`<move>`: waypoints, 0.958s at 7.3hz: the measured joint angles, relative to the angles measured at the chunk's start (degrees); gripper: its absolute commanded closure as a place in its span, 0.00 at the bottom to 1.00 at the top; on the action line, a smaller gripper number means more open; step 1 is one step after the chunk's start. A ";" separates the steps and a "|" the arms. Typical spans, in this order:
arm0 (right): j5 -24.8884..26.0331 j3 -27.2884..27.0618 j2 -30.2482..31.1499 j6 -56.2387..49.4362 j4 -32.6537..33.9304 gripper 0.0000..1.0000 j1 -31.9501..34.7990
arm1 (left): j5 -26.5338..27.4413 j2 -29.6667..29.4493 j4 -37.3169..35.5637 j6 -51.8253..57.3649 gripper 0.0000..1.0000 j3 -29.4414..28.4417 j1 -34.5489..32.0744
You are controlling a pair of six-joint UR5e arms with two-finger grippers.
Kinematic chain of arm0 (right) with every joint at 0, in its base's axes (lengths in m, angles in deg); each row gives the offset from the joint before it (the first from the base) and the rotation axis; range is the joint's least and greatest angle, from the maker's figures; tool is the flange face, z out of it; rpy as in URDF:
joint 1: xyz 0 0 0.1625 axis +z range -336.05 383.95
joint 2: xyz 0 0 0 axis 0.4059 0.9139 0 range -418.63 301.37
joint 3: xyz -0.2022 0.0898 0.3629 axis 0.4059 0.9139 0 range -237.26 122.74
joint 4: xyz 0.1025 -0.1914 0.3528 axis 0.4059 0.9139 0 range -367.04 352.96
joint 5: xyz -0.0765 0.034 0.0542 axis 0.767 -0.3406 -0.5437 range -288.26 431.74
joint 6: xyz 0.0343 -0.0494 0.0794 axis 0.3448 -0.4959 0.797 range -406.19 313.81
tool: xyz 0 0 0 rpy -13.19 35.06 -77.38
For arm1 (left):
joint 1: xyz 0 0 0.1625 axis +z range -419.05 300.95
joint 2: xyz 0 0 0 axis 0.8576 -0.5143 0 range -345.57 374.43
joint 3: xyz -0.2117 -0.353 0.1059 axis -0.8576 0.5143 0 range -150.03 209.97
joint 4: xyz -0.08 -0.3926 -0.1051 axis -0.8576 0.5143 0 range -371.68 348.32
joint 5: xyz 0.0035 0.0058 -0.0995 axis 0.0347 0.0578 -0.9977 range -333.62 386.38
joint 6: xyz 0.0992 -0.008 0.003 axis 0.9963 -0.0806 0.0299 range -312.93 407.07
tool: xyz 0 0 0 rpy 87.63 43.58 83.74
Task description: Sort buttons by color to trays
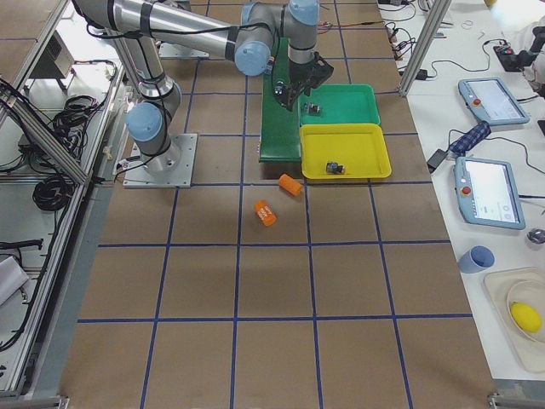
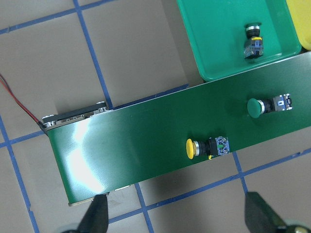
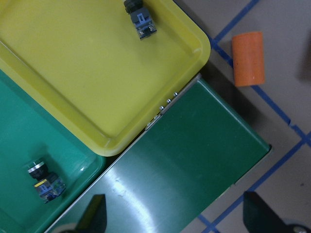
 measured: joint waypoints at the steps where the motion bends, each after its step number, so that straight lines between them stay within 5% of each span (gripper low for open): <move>1: -1.59 -0.79 1.32 8.52 -1.36 0.00 0.83 | 0.03 0.70 -0.03 -0.73 0.00 0.27 0.49; 7: -3.29 -6.65 0.65 26.07 -0.48 0.00 7.16 | 0.11 2.84 0.07 -3.54 0.00 0.79 3.84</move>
